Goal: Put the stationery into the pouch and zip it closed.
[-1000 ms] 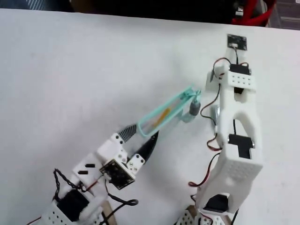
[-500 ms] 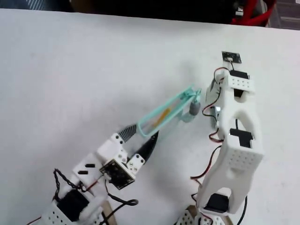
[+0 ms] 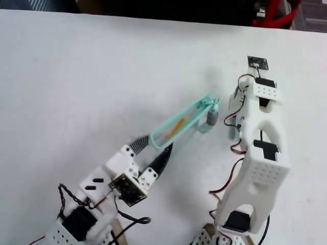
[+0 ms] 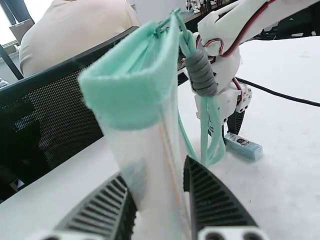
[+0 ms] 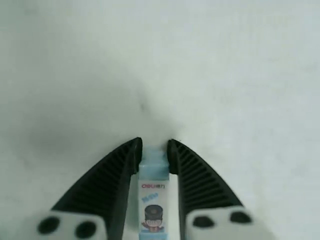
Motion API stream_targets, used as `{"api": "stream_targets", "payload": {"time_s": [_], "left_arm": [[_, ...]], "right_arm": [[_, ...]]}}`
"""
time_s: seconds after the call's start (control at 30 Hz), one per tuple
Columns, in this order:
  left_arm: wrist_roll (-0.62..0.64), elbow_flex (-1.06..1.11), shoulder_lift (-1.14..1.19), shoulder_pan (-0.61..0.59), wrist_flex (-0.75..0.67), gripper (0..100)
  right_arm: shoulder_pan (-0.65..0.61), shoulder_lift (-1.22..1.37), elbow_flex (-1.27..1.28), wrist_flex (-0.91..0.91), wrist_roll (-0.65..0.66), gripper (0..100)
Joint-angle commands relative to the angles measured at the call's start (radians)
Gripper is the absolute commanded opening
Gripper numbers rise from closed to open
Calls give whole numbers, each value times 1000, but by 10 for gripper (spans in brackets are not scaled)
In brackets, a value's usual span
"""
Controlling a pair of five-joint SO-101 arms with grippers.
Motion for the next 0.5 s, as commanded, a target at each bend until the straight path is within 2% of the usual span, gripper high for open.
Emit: {"api": "stream_targets", "payload": {"time_s": [0.0,0.2,0.47], "left_arm": [[-21,15,10,-5,37,109],[-21,15,10,-5,37,109],[-21,15,10,-7,43,109]], "right_arm": [[12,-5,-32,-18,3,19],[10,-47,-31,-4,2,19],[-22,-354,-31,142,8,19]]}}
